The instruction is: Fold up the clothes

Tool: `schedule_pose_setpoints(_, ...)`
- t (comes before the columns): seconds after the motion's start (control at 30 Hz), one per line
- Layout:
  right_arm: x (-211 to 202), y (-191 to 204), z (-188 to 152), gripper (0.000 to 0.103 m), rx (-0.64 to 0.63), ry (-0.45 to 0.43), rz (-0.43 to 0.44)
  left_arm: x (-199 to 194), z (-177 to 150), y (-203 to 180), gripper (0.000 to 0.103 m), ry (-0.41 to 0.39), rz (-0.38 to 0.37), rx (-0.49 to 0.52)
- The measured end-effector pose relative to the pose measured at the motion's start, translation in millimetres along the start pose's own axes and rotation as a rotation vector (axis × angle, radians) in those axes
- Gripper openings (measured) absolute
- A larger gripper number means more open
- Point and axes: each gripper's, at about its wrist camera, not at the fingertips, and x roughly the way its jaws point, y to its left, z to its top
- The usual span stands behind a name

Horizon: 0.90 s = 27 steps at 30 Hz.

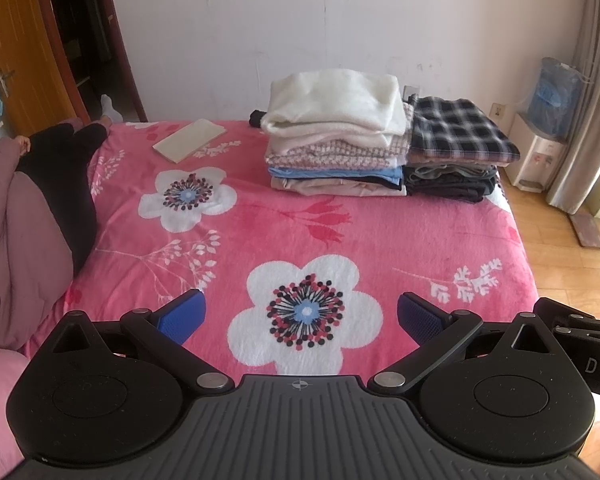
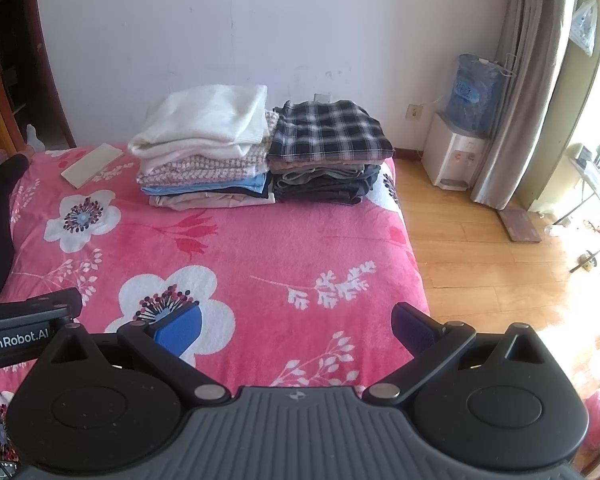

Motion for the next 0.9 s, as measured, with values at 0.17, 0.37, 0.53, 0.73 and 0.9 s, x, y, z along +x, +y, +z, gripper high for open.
schedule_pose_setpoints(0.17,1.1,0.1,-0.7,0.103,0.002,0.005,-0.001,0.7,-0.5,0.5,0.103,0.003,0.000,-0.002)
schedule_pose_setpoints(0.37,1.4,-0.7,-0.9,0.103,0.001,0.005,0.001,1.2,0.1,0.1,0.103,0.007,0.002,-0.002)
schedule_pose_setpoints(0.53,1.1,0.4,-1.3,0.103,0.002,0.007,0.001,1.8,0.1,0.4,0.103,0.008,0.003,-0.003)
schedule_pose_setpoints(0.73,0.9,1.3,-1.8,0.103,0.001,0.007,0.002,1.6,-0.5,0.8,0.103,0.008,0.004,-0.005)
schedule_pose_setpoints(0.9,0.7,2.0,-1.0,0.103,-0.001,0.006,0.001,-0.5,-1.0,1.8,0.103,0.005,-0.002,-0.007)
